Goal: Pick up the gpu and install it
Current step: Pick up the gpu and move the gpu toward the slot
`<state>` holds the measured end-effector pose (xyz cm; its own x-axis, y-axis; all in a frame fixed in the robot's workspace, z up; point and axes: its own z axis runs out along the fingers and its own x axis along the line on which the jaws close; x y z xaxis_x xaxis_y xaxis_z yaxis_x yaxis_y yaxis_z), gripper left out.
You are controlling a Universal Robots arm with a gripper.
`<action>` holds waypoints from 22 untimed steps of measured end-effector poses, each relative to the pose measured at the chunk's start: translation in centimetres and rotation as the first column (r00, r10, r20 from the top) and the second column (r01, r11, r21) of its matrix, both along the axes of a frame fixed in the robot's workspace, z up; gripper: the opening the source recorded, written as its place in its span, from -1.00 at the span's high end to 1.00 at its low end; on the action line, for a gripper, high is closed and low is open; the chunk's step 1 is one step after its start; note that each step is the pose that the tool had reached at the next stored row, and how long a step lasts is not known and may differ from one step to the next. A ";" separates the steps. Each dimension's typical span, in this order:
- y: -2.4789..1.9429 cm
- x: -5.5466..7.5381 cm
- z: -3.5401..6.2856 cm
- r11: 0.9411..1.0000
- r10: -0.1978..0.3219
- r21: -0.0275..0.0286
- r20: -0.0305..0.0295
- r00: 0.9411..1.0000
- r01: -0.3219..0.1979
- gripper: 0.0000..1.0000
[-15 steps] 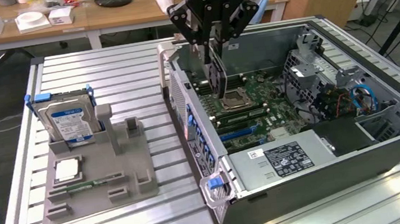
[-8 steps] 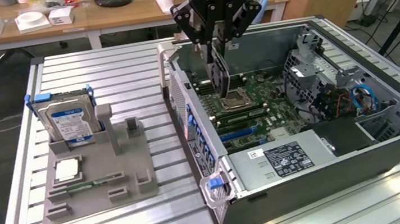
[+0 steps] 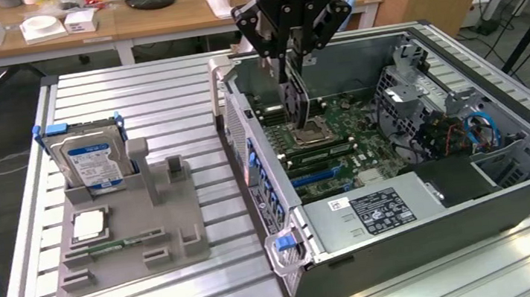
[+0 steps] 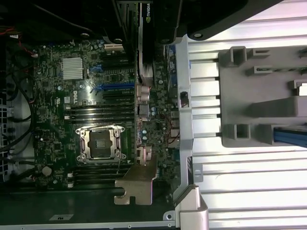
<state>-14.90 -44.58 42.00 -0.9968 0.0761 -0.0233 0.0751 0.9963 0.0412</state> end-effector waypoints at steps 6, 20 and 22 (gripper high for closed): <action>0.00 0.6 0.00 1.000 0.000 0.000 0.000 1.000 0.000 0.47; 0.00 2.0 -0.01 1.000 0.000 0.000 0.000 1.000 0.000 0.47; 0.00 2.2 -0.01 1.000 0.000 0.000 0.000 1.000 0.000 0.47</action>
<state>-12.65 -44.58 41.99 -0.9968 0.0761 -0.0233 0.0751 0.9963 0.0411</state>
